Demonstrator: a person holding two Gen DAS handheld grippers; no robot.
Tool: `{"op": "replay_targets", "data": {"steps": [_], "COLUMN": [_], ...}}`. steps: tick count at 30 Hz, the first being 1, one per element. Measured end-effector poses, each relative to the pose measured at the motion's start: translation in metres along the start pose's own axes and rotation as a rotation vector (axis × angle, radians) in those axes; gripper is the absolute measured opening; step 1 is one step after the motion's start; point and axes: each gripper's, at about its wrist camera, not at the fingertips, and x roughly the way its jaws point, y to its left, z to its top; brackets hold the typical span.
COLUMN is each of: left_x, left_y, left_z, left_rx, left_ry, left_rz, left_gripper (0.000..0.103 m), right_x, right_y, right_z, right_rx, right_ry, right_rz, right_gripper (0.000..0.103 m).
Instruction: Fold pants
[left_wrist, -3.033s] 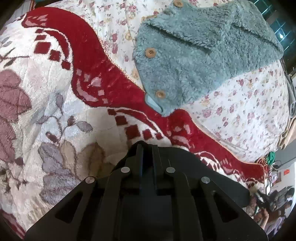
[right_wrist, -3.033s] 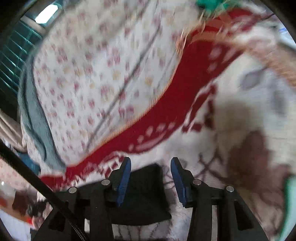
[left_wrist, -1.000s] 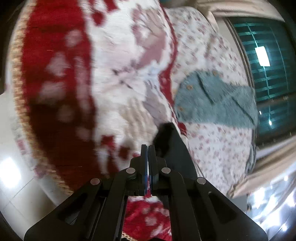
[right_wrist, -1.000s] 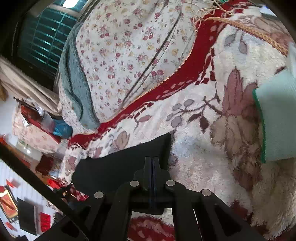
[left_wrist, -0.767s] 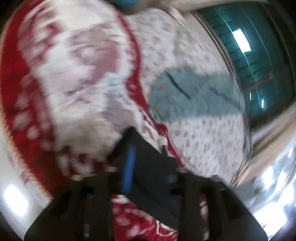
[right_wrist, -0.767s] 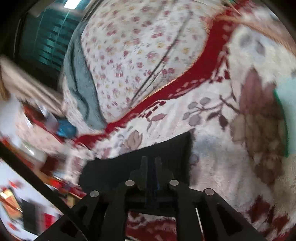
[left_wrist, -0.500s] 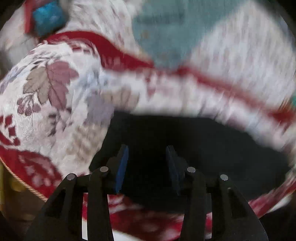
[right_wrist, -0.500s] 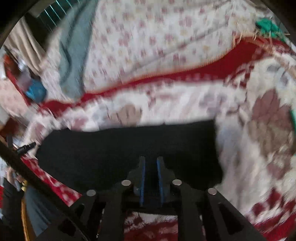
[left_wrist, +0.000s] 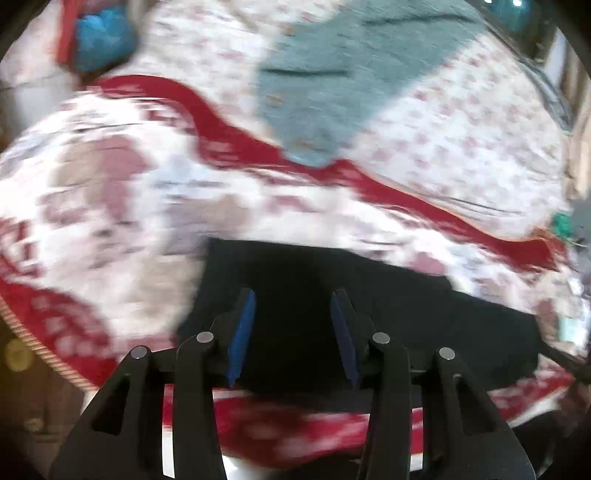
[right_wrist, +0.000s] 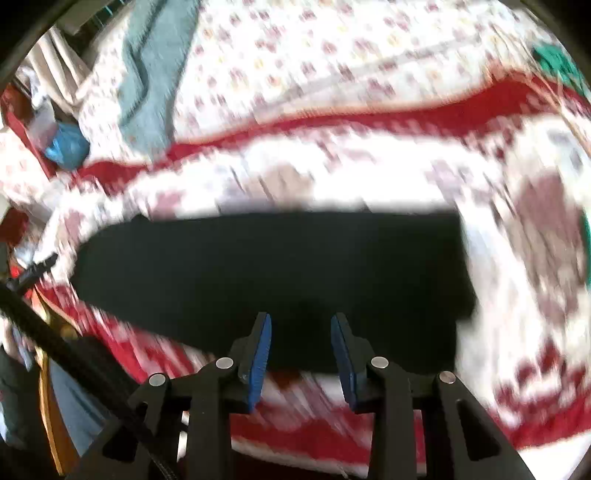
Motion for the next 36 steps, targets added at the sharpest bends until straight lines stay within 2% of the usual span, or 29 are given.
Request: {"op": "replay_targets", "data": {"steps": [1,3,4,5,6,7,8,10,11,13,14,15,16,17,18,19,20,21,23,25,26,28,30,31,33,34,35,36], "left_x": [0.009,0.04,0.061,0.084,0.095,0.095,0.089,0.068,0.055,0.032,0.031,0.037,0.053,0.08,0.098,0.117,0.12,0.109,0.095,0.083,0.077,0.062,0.06,0.066,0.096,0.109,0.101,0.097], "left_y": [-0.017,-0.065,-0.082,-0.098,-0.11,-0.115,-0.119,-0.125,-0.132,-0.142,-0.147,-0.152,-0.153,-0.157,-0.157,-0.159,-0.163,-0.17,-0.174,-0.174,-0.174,-0.178,-0.187,-0.192,-0.198,-0.201,-0.207,-0.211], "left_z": [0.002,-0.005,-0.015,-0.035,-0.057,-0.063,-0.067,-0.059,-0.051,-0.031,-0.022,-0.013,-0.005,-0.007,-0.012,-0.028,-0.046,-0.062,-0.085,-0.091,-0.087,-0.074,-0.066,-0.067,-0.076,-0.088,-0.099,-0.106], "left_rx": [0.043,0.205,0.278,0.369,0.478,0.545,0.567,0.528,0.517,0.44,0.403,0.354,0.292,0.23,0.215,0.216,0.245,0.316,0.363,0.346,0.316,0.263,0.238,0.223,0.257,0.286,0.342,0.373], "left_ry": [0.038,0.166,0.266,0.392,0.441,0.421,0.419,0.427,0.389,0.293,0.257,0.225,0.225,0.266,0.304,0.365,0.371,0.3,0.327,0.347,0.343,0.27,0.2,0.193,0.238,0.26,0.161,0.146], "left_rz": [-0.008,0.033,0.069,0.109,0.168,0.205,0.223,0.155,0.109,0.029,0.0,-0.024,-0.03,-0.003,0.027,0.055,0.077,0.111,0.121,0.065,0.049,0.032,0.018,0.0,0.025,0.06,0.085,0.105], "left_gripper": [0.041,0.041,0.041,0.041,0.041,0.041,0.039,0.037,0.038,0.038,0.038,0.038,0.038,0.038,0.038,0.038,0.039,0.039,0.039,0.039,0.039,0.039,0.039,0.039,0.039,0.041,0.041,0.041], "right_x": [0.012,0.042,0.062,0.081,0.08,0.077,0.074,0.067,0.058,0.046,0.038,0.035,0.039,0.049,0.055,0.073,0.087,0.081,0.078,0.068,0.064,0.045,0.026,0.015,0.019,0.033,0.048,0.039], "right_y": [0.011,0.03,0.039,0.053,0.063,0.073,0.079,0.078,0.076,0.072,0.072,0.072,0.073,0.076,0.08,0.087,0.092,0.1,0.115,0.116,0.113,0.1,0.088,0.076,0.062,0.051,0.043,0.049], "right_z": [0.011,0.021,0.017,0.004,-0.004,-0.015,-0.029,-0.044,-0.043,-0.03,-0.014,-0.006,0.007,0.019,0.017,0.017,0.004,-0.013,-0.046,-0.068,-0.069,-0.058,-0.046,-0.037,-0.033,-0.037,-0.051,-0.065], "right_rx": [0.011,0.001,-0.012,-0.059,-0.12,-0.191,-0.229,-0.235,-0.225,-0.177,-0.137,-0.105,-0.058,-0.029,-0.033,-0.052,-0.087,-0.168,-0.289,-0.341,-0.33,-0.251,-0.178,-0.13,-0.092,-0.068,-0.078,-0.138], "right_ry": [-0.002,0.07,0.134,0.206,0.179,0.161,0.204,0.282,0.276,0.231,0.165,0.135,0.103,0.079,0.081,0.113,0.147,0.104,0.115,0.148,0.169,0.132,0.045,-0.038,-0.084,-0.03,0.039,-0.033], "right_rz": [0.043,0.067,0.057,0.025,-0.019,-0.059,-0.059,-0.007,-0.008,0.0,0.026,0.041,0.062,0.071,0.057,0.01,-0.046,-0.09,-0.147,-0.142,-0.124,-0.079,-0.072,-0.093,-0.164,-0.21,-0.225,-0.234], "right_gripper": [0.04,0.04,0.04,0.045,0.046,0.052,0.055,0.055,0.054,0.053,0.053,0.053,0.053,0.053,0.053,0.053,0.054,0.054,0.061,0.066,0.066,0.058,0.058,0.059,0.061,0.061,0.062,0.062]}}
